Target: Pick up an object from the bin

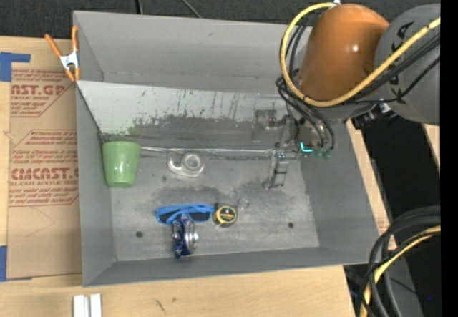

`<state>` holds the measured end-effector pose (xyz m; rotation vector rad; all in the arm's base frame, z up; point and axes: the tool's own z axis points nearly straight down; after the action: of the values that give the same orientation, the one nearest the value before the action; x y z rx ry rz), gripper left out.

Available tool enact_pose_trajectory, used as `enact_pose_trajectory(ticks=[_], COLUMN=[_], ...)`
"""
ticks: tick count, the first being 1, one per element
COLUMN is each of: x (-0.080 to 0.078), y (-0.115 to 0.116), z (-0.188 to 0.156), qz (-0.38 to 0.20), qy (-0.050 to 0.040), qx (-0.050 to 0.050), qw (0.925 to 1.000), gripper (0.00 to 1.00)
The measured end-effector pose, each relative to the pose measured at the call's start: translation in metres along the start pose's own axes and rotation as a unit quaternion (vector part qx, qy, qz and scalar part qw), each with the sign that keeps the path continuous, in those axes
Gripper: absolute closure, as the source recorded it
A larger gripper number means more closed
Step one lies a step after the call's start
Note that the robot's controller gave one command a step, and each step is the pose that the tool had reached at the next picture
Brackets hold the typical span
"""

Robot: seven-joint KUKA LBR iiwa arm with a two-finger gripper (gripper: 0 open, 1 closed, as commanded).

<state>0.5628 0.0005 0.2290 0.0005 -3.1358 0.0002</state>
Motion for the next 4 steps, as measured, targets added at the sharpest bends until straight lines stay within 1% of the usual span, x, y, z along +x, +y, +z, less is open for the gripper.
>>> enact_pose_trajectory(ticks=[1, 2, 3, 4], x=[0.072, 0.079, 0.064, 0.064], y=[0.034, 0.042, 0.044, 0.044], z=[0.015, 0.115, 0.132, 0.131], qz=[-0.021, 0.056, 0.052, 0.052], qy=[-0.0001, 0.0009, -0.0027, -0.0028], qx=[-0.001, 0.000, 0.000, 0.000], qw=[0.9998, 0.9985, 0.9987, 0.9987], gripper=[0.00, 0.00, 0.00, 1.00])
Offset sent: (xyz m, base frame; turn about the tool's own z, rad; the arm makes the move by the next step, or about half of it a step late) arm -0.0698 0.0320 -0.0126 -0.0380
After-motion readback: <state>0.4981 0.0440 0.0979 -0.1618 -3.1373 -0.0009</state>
